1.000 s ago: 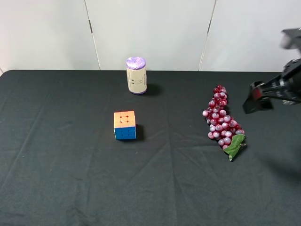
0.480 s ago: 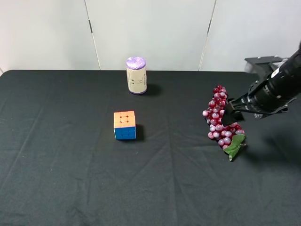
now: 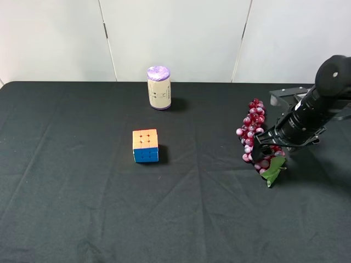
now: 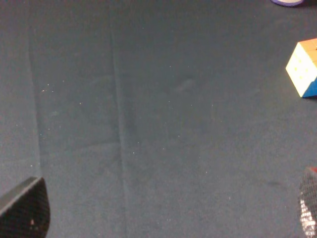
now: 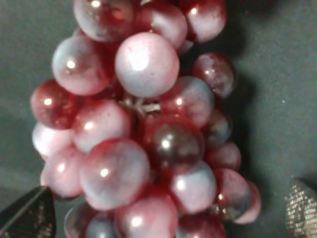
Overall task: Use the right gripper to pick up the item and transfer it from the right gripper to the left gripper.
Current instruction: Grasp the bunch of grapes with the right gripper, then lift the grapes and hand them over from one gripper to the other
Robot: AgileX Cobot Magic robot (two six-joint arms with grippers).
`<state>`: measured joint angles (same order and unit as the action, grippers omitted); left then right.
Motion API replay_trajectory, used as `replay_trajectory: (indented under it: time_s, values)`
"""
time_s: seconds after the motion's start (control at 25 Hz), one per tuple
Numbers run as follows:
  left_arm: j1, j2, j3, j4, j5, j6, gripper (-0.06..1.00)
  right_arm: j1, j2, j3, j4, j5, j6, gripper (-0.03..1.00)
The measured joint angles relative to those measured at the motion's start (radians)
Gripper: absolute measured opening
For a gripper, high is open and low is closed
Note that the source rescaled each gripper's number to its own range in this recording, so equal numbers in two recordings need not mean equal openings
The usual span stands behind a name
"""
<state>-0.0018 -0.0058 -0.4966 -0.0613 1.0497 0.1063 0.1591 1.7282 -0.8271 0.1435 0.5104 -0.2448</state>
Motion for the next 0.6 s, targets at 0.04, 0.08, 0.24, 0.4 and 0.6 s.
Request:
replay_trajectory:
  time_s: [0.04, 0.08, 0.24, 0.4, 0.6]
  values:
    - [0.000, 0.000, 0.000, 0.000, 0.000, 0.000, 1.00, 0.000, 0.008, 0.000, 0.000, -0.003, 0.000, 1.00]
    - [0.000, 0.000, 0.000, 0.000, 0.000, 0.000, 1.00, 0.000, 0.016, 0.000, 0.001, -0.006, 0.000, 1.00]
    - [0.000, 0.000, 0.000, 0.000, 0.000, 0.000, 1.00, 0.000, 0.047, 0.000, 0.003, -0.022, 0.000, 1.00]
    - [0.000, 0.000, 0.000, 0.000, 0.000, 0.000, 1.00, 0.000, 0.057, -0.001, 0.003, -0.029, 0.000, 1.00]
    - [0.000, 0.000, 0.000, 0.000, 0.000, 0.000, 1.00, 0.000, 0.057, -0.001, 0.000, -0.022, 0.000, 0.56]
